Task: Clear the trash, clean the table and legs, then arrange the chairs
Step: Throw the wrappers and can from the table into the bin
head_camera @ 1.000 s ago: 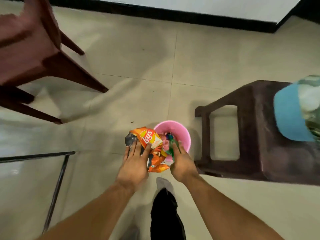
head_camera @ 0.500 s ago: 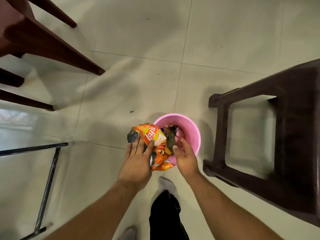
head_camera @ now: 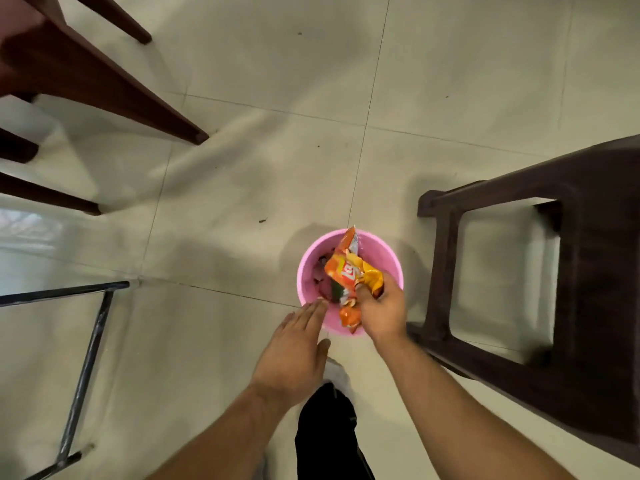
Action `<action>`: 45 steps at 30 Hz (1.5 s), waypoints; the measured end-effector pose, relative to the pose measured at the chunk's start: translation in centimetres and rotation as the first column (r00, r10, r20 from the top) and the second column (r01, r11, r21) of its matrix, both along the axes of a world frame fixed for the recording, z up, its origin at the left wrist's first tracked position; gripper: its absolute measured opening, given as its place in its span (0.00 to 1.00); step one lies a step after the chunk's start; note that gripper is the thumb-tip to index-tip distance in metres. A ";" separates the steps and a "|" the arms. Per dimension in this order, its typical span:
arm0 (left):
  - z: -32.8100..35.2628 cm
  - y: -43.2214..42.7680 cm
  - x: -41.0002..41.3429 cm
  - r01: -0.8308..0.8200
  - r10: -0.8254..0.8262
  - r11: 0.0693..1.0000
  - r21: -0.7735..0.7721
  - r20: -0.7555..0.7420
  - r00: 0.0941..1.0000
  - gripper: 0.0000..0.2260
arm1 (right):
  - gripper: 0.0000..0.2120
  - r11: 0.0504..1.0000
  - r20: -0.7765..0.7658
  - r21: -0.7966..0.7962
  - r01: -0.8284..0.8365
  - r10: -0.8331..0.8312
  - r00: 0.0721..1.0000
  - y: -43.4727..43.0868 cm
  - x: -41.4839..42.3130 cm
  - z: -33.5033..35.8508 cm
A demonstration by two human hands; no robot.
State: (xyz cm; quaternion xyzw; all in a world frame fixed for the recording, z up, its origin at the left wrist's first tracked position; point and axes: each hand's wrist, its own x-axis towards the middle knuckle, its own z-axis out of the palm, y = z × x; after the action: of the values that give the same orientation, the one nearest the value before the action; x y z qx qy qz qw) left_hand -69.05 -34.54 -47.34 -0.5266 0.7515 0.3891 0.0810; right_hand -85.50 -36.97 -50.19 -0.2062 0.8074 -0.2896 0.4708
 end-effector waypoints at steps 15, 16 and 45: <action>-5.4 -3.6 3.5 -0.005 0.015 0.998 -0.057 0.183 0.983 0.29 | 0.54 0.509 -0.067 0.433 -0.744 0.841 0.537 -3.0 0.2 -12.3; -4.7 -3.6 3.6 -0.005 0.015 0.999 -0.054 0.189 0.982 0.29 | 0.55 0.498 -0.063 0.433 -0.752 0.848 0.526 -2.7 0.3 -11.7; 41.1 25.6 26.3 -0.512 0.585 0.789 -0.340 0.157 0.796 0.27 | 0.30 0.151 -0.615 0.137 -0.979 0.788 0.035 22.3 30.0 41.7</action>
State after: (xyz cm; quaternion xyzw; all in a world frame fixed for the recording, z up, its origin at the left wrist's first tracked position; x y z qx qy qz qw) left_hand -42.79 -8.93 -6.21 -0.7747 0.5946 0.2146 -0.0162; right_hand -55.47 -14.63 -8.45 -0.8153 0.5250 0.0215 0.2433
